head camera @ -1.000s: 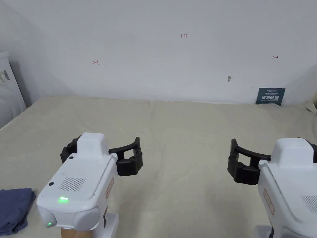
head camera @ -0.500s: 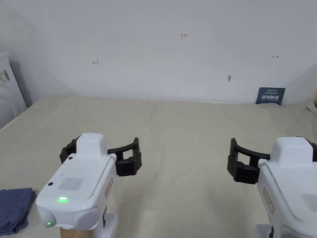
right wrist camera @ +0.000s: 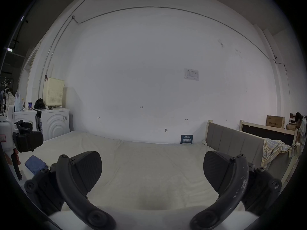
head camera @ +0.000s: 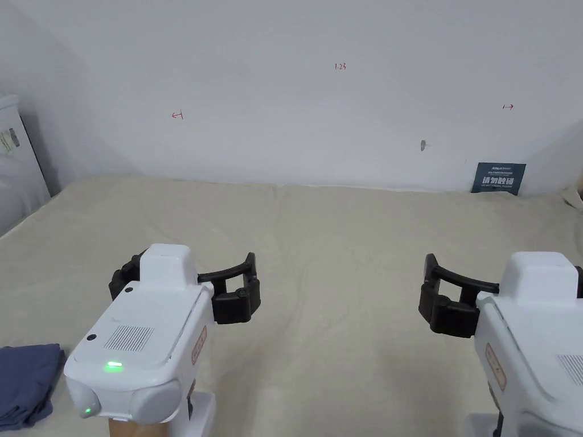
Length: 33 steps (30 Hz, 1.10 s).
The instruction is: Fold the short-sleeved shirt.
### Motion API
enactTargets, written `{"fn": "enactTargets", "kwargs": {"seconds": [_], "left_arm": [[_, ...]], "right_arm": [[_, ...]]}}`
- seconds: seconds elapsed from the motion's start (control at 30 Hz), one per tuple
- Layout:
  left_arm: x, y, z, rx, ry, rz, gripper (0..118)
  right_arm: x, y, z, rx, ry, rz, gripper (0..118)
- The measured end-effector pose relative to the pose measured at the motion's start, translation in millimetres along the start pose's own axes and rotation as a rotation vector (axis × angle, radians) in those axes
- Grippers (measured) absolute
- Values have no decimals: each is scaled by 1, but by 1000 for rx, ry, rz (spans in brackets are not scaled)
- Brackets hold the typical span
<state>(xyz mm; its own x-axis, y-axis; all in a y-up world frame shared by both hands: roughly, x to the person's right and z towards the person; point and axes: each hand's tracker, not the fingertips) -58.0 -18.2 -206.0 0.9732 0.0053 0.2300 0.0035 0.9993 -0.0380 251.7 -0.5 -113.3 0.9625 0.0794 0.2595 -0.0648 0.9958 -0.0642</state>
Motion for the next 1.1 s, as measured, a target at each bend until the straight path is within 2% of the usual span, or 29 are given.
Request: {"fn": "enactTargets", "kwargs": {"seconds": [0.1, 0.17, 0.2, 0.3, 0.4, 0.47, 0.8, 0.93, 1.03, 1.1], "left_arm": [[-1, 1, 0, 2, -2, 3, 118], [-1, 2, 1, 4, 0, 8, 118], [-2, 2, 2, 4, -1, 10, 118], [-3, 2, 2, 3, 1, 16, 118], [-4, 2, 3, 1, 2, 18, 118], [-5, 2, 4, 0, 4, 19, 118], [-6, 3, 6, 5, 8, 15, 118], [-7, 2, 7, 0, 4, 9, 118], [-8, 2, 7, 1, 8, 6, 118], [-8, 2, 8, 2, 7, 6, 118]], "right_arm": [[0, 2, -2, -31, -15, -9, 118], [-1, 3, -3, -80, -54, -54, 118], [-1, 4, -5, -118, -76, -83, 118], [1, 12, -9, -290, -57, -140, 118], [-5, 20, -10, -402, -155, -154, 118], [-7, 21, -9, -438, -185, -152, 118], [-11, 27, -6, -475, -149, -234, 118], [-14, 27, -3, -390, -143, -178, 118], [-16, 28, -4, -387, -143, -141, 118], [-16, 28, -7, -399, -152, -150, 118]]}}
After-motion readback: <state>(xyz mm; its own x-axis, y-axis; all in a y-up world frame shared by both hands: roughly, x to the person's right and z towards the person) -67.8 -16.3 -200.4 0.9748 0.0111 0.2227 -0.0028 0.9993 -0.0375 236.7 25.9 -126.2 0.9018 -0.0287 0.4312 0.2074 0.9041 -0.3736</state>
